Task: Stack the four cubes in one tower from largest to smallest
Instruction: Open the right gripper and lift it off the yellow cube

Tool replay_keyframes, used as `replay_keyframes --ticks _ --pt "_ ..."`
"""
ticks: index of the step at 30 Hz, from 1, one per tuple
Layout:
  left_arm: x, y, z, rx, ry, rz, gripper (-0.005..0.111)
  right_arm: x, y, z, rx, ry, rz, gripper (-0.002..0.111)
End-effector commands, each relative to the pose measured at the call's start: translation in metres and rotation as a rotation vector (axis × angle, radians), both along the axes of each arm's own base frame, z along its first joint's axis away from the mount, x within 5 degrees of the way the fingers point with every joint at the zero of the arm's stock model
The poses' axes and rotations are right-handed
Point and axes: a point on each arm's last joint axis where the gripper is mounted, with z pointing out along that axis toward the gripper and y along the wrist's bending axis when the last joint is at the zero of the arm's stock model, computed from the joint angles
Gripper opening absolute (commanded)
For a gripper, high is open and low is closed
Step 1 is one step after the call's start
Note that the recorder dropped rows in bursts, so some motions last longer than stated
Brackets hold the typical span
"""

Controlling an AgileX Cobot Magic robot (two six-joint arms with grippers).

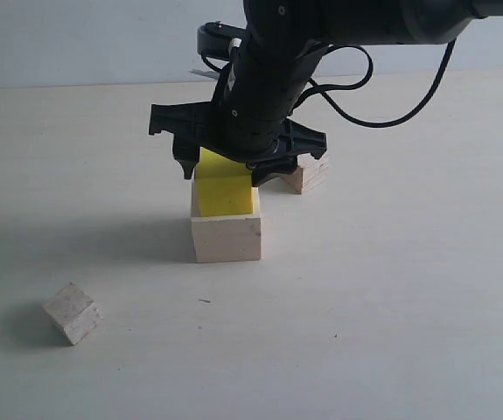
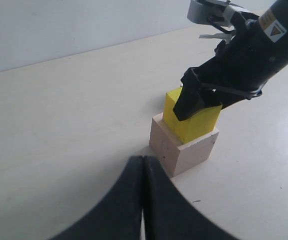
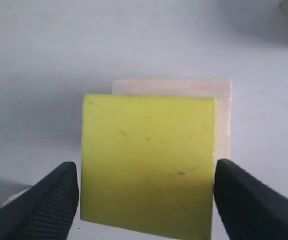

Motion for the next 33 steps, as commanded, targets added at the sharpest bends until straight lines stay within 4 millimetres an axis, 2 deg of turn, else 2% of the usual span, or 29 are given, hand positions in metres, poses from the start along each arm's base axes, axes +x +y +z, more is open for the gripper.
replay_keyframes --ticks 1,9,20,24,28,33 --pt "0.0 0.0 0.0 -0.019 -0.004 0.006 0.0 0.0 0.0 0.002 -0.002 -0.006 0.004 0.072" --pt "0.0 0.0 0.0 -0.019 -0.004 0.006 0.0 0.0 0.0 0.005 0.0 -0.016 0.007 0.072" --pt "0.0 0.0 0.0 -0.019 -0.004 0.006 0.0 -0.004 -0.01 0.039 0.013 -0.118 0.021 0.072" --pt "0.0 0.0 0.0 -0.018 -0.002 0.006 0.0 -0.008 -0.018 0.06 0.011 -0.192 0.034 0.072" --pt "0.0 0.0 0.0 -0.017 0.0 0.006 0.0 -0.011 -0.033 0.082 -0.076 -0.301 0.071 0.072" --pt "0.0 0.0 0.0 -0.017 0.0 0.006 0.0 -0.013 -0.059 0.093 -0.364 -0.359 0.138 0.07"
